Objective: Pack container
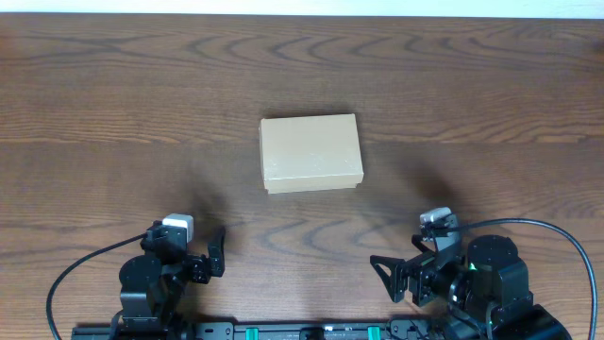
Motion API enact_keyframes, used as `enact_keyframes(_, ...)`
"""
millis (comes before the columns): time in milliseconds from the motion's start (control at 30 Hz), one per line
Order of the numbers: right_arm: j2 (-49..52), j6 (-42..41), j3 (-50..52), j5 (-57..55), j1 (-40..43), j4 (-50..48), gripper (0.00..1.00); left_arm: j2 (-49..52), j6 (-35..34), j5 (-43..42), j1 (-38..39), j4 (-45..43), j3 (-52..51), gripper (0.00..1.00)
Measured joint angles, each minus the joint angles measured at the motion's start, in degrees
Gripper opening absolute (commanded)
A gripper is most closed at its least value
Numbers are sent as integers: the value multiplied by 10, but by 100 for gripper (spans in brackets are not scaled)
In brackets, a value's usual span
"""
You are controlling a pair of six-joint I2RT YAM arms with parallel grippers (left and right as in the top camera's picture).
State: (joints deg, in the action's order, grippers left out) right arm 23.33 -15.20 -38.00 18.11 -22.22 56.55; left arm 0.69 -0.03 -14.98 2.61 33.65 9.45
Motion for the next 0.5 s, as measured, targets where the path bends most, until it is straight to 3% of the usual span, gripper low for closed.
enact_keyframes(167, -25, 35, 29, -71, -6, -44, 99, 0, 0, 0, 0, 0, 0, 95)
enact_keyframes(300, -82, 56, 110, -114, -29, -130, 99, 0, 0, 0, 0, 0, 0, 95)
enact_keyframes(500, -174, 67, 223, -142, -40, -166, 99, 0, 0, 0, 0, 0, 0, 95)
